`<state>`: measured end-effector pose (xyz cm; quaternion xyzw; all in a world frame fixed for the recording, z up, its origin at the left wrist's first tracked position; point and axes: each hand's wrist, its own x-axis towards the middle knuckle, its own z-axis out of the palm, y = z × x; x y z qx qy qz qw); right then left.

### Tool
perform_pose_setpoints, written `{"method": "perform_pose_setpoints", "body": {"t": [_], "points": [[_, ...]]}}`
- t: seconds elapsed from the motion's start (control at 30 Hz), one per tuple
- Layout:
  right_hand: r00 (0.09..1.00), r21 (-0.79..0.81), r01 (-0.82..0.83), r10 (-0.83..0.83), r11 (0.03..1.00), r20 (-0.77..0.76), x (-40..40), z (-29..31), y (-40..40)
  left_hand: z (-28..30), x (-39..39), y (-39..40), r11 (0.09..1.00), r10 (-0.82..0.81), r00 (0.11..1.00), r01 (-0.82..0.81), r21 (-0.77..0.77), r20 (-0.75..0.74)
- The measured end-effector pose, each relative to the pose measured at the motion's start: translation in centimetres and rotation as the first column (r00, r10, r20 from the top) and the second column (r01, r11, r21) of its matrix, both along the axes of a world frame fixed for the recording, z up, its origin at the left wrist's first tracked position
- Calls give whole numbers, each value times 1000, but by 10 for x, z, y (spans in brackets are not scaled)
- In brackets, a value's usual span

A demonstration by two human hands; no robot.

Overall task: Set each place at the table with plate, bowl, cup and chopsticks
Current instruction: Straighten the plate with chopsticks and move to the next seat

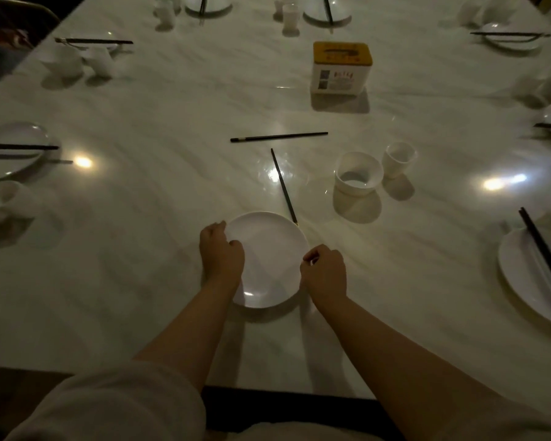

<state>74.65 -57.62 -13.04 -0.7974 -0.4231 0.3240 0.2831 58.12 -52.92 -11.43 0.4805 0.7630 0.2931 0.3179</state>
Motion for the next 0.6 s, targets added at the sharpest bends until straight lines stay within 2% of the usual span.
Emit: {"method": "perform_pose_setpoints", "body": {"t": [0.17, 0.27, 0.33, 0.47, 0.6], "points": [[997, 35, 59, -57, 998, -59, 16, 10, 22, 13, 39, 18, 983, -140, 990, 137, 125, 11], [974, 56, 176, -166, 983, -152, 36, 18, 42, 24, 67, 38, 977, -192, 978, 182, 111, 85], [918, 53, 314, -289, 948, -270, 51, 19, 60, 27, 87, 51, 978, -202, 966, 192, 77, 162], [734, -16, 566, -513, 824, -446, 90, 23, 100, 28, 128, 79, 967, -240, 900, 254, 9, 364], [639, -91, 593, -537, 800, -550, 125, 21, 130, 30, 163, 109, 943, -295, 893, 329, -46, 340]]}}
